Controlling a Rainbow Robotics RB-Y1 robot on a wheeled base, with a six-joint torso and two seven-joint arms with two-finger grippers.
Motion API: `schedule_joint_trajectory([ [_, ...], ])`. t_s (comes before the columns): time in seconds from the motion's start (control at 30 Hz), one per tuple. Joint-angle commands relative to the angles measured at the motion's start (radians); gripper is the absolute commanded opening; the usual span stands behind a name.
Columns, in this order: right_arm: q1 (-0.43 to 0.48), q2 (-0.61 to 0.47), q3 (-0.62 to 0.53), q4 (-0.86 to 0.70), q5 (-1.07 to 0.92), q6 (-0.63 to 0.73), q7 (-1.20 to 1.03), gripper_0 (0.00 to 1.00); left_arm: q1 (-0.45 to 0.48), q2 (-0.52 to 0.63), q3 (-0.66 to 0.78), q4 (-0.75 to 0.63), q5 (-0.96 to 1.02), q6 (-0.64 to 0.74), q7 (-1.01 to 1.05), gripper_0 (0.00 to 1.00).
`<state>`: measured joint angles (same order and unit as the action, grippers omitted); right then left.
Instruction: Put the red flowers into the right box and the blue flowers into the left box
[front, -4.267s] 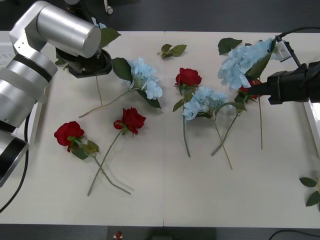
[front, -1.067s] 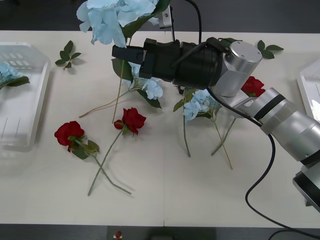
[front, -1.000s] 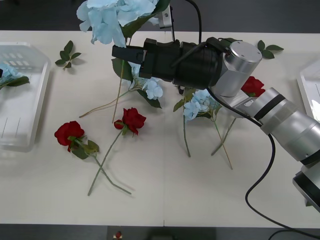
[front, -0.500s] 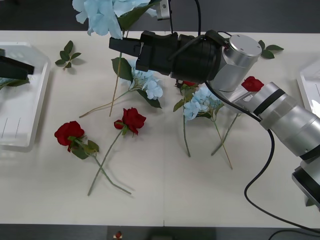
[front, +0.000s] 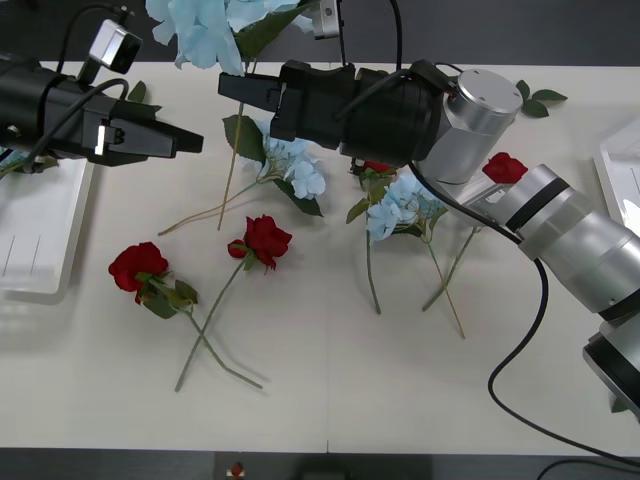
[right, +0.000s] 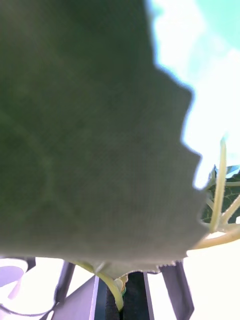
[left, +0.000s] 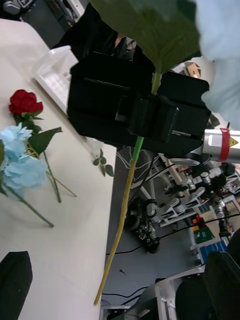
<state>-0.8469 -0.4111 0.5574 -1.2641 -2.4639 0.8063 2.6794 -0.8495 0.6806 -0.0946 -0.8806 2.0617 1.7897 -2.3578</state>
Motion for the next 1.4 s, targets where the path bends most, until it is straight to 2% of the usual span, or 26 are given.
schedule_joint_trajectory([
  [0.03,-0.035,0.035,0.006,-0.018,-0.006,-0.004,0.026,0.0,-0.023,-0.018,0.012,-0.034,0.021,0.011,0.08,1.0],
  [0.43,-0.035,0.037,0.006,-0.018,-0.004,-0.013,0.026,0.0,0.018,-0.081,0.01,-0.034,0.021,0.002,0.083,1.0],
  [0.5,-0.035,0.037,0.006,-0.017,-0.006,-0.013,0.026,0.0,0.02,-0.089,0.003,-0.034,0.02,0.001,0.083,0.82],
  [0.53,-0.035,0.038,0.006,-0.018,-0.006,-0.013,0.026,0.0,0.018,-0.09,-0.007,-0.034,0.02,-0.006,0.083,0.61],
  [0.57,-0.035,0.037,0.006,-0.018,-0.006,-0.013,0.026,0.0,0.02,-0.09,-0.017,-0.035,0.02,-0.015,0.081,0.45],
  [0.67,-0.035,0.037,0.006,-0.018,-0.006,-0.013,0.026,0.0,0.02,-0.089,-0.036,-0.041,0.023,-0.027,0.08,0.02],
  [1.4,-0.035,0.037,0.006,-0.018,-0.004,-0.015,0.026,0.02,0.018,-0.078,-0.024,-0.041,0.04,-0.05,0.083,0.0],
])
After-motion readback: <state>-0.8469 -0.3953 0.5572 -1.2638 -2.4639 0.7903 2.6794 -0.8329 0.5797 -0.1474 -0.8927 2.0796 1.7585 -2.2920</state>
